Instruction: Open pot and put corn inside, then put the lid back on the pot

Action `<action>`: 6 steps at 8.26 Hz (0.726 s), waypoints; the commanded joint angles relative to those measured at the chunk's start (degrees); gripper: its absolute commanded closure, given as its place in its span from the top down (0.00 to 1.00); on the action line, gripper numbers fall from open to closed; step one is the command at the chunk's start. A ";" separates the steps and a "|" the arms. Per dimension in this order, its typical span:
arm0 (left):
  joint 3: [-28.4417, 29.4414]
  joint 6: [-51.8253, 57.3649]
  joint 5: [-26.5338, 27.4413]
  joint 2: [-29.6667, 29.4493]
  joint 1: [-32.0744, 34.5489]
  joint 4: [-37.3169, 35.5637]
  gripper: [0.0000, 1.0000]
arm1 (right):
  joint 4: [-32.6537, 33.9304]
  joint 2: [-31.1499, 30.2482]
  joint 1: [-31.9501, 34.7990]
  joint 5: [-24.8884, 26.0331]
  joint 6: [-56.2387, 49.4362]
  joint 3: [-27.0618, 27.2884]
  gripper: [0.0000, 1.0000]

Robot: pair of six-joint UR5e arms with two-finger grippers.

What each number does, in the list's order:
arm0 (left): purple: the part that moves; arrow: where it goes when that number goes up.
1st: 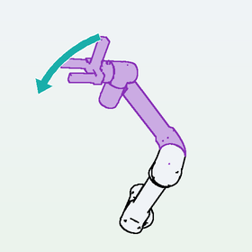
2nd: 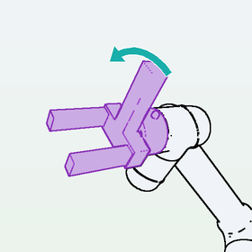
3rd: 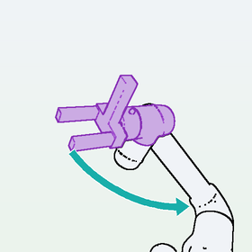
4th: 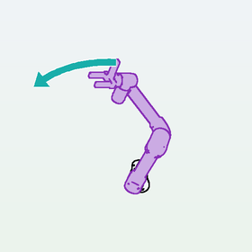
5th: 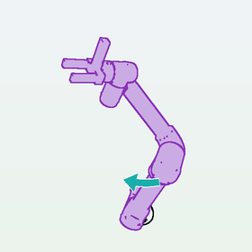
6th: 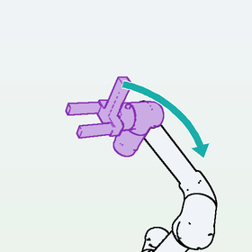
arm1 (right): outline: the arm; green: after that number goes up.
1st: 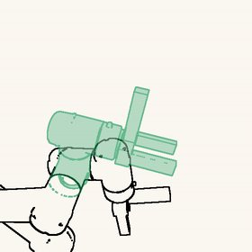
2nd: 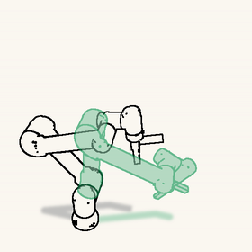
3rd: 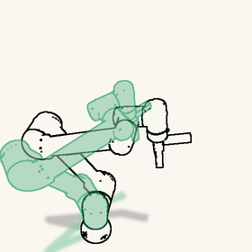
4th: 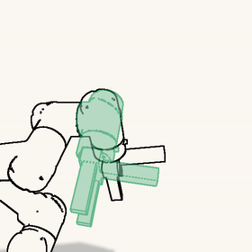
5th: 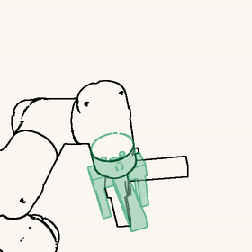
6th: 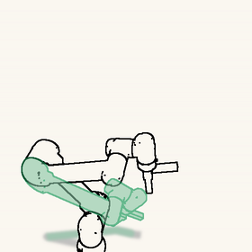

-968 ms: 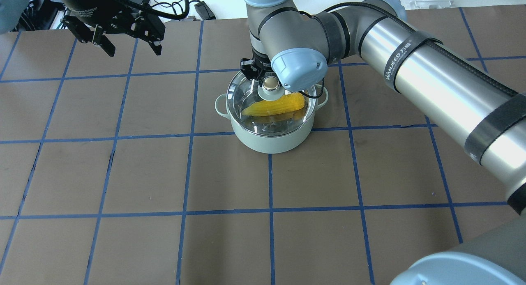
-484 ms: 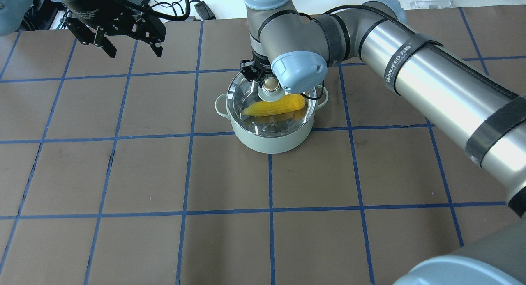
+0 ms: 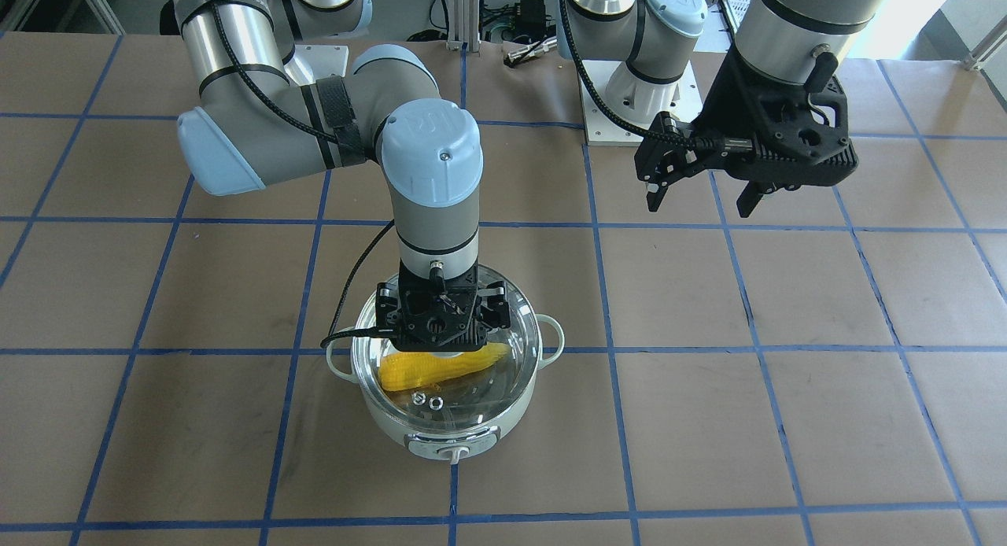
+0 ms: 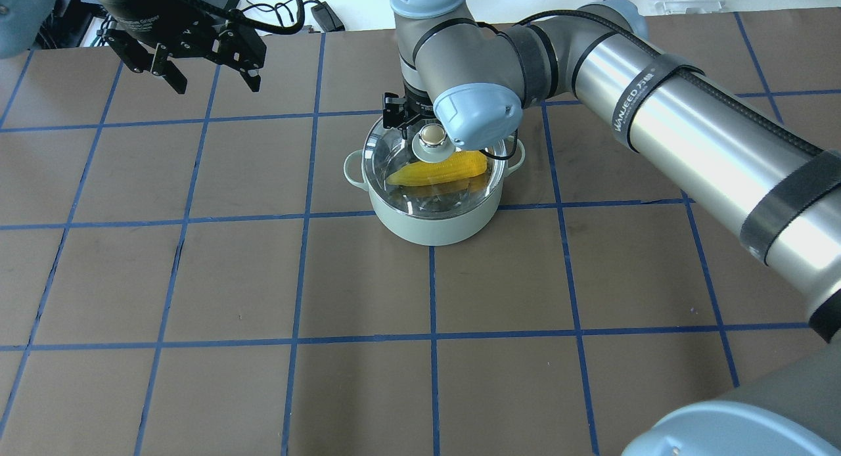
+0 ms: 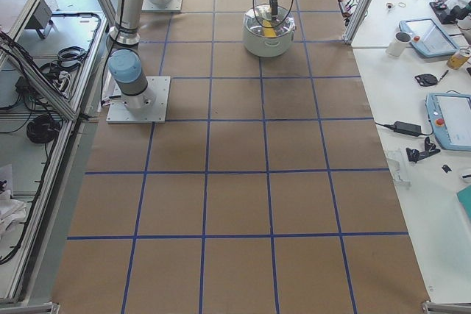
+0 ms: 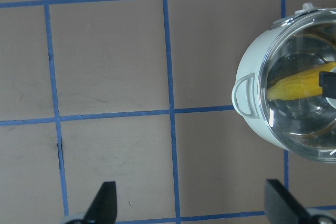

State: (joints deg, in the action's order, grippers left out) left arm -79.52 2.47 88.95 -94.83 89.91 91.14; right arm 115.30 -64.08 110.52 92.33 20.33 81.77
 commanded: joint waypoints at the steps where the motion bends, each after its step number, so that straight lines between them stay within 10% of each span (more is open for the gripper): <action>1: -0.11 -0.19 0.00 0.00 0.00 0.00 1.00 | -0.08 -3.05 -0.22 0.04 -0.21 -0.21 1.00; 6: -0.02 -0.27 0.00 -0.09 0.00 0.00 1.00 | -21.65 -21.05 -6.52 -0.58 -0.21 0.23 1.00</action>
State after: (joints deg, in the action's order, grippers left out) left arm -79.59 2.18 88.97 -94.84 89.91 91.17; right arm 102.98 -78.23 107.36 92.03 20.12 81.92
